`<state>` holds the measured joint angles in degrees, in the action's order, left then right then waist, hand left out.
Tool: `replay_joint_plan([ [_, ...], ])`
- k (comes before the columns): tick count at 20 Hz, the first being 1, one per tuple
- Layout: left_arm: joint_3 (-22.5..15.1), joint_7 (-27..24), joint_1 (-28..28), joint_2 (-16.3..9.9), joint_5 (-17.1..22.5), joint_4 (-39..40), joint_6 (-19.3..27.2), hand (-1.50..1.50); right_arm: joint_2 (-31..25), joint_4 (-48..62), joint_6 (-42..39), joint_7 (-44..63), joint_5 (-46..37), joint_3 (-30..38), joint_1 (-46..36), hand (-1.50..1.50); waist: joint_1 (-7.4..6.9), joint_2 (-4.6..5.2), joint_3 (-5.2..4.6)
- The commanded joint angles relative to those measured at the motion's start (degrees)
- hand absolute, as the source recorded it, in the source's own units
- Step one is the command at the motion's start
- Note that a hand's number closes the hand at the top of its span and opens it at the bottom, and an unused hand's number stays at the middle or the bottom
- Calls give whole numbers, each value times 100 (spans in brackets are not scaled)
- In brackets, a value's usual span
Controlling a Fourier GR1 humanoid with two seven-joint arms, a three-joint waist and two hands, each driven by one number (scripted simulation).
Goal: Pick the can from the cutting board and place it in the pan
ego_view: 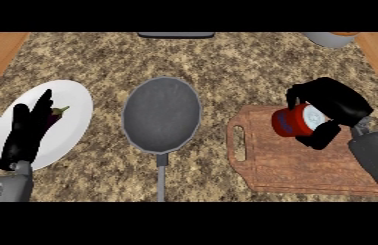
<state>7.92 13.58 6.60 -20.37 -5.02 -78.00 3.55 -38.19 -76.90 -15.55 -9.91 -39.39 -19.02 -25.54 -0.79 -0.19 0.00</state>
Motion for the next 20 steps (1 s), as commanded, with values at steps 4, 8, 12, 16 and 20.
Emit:
replay_joint_plan([
  [4,189,-4,-47,-44,117,219,-65,0,552,-548,962,-975,794,802,-98,150,108,7,3],
  [8,147,168,370,-6,-24,479,-5,0,642,-498,632,-1084,1006,1066,-487,150,94,25,-1],
  [12,109,90,332,73,-184,535,60,0,1180,-1137,236,-153,892,803,-563,150,86,14,-2],
  [16,13,-54,150,199,-309,413,146,0,2020,-1014,194,608,884,540,-993,150,45,18,-3],
  [20,225,71,11,-41,-50,183,-204,0,2727,-574,356,1061,712,359,-1276,150,15,17,-2],
])
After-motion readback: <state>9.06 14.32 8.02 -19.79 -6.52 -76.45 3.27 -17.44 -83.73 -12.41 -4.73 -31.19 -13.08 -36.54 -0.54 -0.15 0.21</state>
